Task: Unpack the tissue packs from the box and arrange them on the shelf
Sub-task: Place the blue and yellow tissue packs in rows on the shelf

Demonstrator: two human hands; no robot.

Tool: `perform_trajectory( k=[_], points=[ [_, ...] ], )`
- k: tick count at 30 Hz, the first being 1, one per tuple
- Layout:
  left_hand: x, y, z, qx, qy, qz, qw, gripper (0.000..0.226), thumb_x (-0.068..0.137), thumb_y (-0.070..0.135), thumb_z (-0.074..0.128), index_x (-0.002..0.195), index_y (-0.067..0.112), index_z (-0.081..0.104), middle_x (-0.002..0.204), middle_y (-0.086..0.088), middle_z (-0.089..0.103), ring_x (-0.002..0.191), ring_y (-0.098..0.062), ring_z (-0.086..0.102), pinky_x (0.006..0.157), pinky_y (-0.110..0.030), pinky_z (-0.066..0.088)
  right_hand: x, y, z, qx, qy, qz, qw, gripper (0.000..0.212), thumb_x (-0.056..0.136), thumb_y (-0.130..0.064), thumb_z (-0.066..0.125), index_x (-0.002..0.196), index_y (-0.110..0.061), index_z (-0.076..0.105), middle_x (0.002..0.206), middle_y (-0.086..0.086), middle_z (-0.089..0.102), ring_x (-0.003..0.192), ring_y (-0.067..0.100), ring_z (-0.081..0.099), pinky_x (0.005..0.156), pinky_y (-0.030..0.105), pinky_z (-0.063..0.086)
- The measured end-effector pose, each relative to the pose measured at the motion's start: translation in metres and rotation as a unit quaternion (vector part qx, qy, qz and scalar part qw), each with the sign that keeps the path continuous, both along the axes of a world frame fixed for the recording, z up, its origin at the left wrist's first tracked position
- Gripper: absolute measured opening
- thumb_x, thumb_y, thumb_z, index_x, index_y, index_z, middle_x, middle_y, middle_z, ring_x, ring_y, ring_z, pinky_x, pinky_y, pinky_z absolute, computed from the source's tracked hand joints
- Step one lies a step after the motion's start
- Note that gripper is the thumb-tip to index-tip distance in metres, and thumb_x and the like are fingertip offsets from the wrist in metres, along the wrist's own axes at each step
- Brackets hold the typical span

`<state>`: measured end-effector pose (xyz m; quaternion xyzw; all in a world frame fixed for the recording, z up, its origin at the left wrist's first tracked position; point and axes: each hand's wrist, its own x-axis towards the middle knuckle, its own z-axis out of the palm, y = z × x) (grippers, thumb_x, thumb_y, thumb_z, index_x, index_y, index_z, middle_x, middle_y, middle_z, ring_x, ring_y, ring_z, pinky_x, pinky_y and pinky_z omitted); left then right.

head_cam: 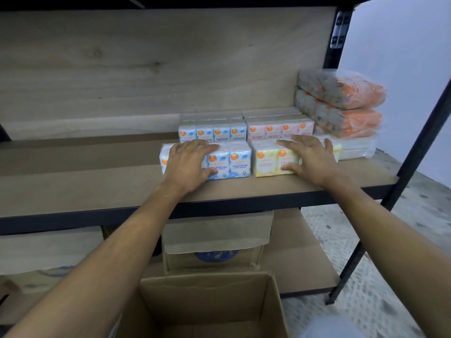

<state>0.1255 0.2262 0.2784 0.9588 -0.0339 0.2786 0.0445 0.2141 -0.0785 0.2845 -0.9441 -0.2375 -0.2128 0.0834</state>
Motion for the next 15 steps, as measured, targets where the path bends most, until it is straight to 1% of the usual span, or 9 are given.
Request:
perform_trajectory(
  k=[10,15],
  points=[
    [0.022,-0.009,0.002,-0.010,-0.002,-0.004,1.000,0.065,0.076,0.042,0.074,0.136,0.031,0.050,0.141,0.002,0.050,0.130,-0.020,0.043,0.109,-0.043,0.024,0.032,-0.004,-0.003,0.006,-0.004,0.013,1.000,0.068,0.083,-0.048,0.066,0.144,-0.044,0.034,0.154,0.001,0.034,0.143,0.023,0.023,0.113,0.061,0.007],
    [0.038,-0.008,0.002,-0.014,0.003,-0.002,1.000,0.065,0.075,0.042,0.075,0.135,0.034,0.050,0.139,0.003,0.051,0.129,-0.021,0.045,0.108,-0.044,0.026,0.044,-0.001,-0.004,-0.002,-0.011,0.013,1.000,0.068,0.084,-0.048,0.065,0.144,-0.044,0.033,0.154,0.002,0.033,0.143,0.025,0.024,0.114,0.061,0.008]
  ],
)
